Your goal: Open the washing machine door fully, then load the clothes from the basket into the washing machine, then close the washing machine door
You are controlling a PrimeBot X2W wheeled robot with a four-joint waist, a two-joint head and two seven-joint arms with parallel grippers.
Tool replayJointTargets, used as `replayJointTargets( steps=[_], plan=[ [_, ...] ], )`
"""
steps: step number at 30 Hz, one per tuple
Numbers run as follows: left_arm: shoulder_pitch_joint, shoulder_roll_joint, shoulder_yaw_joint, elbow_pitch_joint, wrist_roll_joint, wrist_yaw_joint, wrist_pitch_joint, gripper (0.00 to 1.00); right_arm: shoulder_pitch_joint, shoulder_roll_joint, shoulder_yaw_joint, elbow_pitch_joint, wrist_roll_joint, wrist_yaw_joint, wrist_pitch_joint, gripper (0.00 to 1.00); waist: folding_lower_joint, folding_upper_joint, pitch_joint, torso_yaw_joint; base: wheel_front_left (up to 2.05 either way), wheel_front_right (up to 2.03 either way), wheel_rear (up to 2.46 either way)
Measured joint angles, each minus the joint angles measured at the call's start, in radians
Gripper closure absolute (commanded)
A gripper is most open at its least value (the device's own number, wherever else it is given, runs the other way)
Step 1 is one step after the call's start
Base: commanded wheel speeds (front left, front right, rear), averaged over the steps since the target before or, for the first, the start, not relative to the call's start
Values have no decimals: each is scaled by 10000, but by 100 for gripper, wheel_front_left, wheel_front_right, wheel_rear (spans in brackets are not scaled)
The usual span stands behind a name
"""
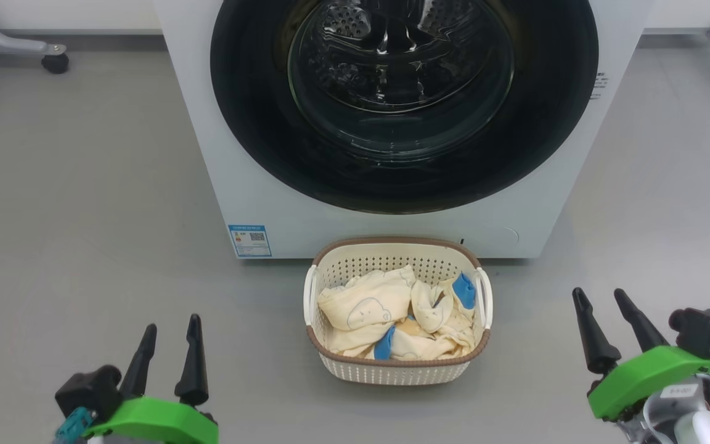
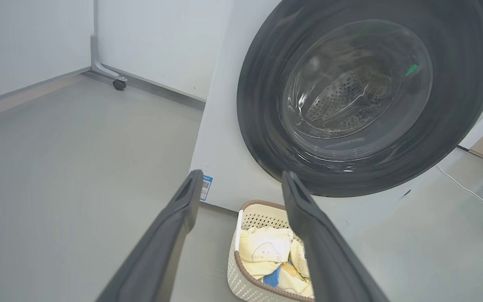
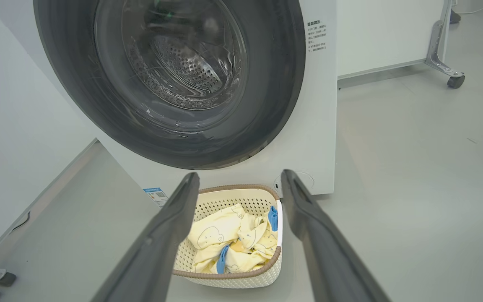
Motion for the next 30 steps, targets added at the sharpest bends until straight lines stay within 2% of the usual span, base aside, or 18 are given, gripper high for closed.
replayJointTargets(
  steps=[11,30],
  plan=[
    [-107,33,-280,73,1068,59,-332,0,5,-56,119,-341,-1300,0,-88,0,0,0,-17,17,0,0,0],
    [-311,159,-660,86,3009,499,-665,0,30,-69,228,-625,-3567,0,-426,0,0,0,-26,-49,0,0,0]
  ],
)
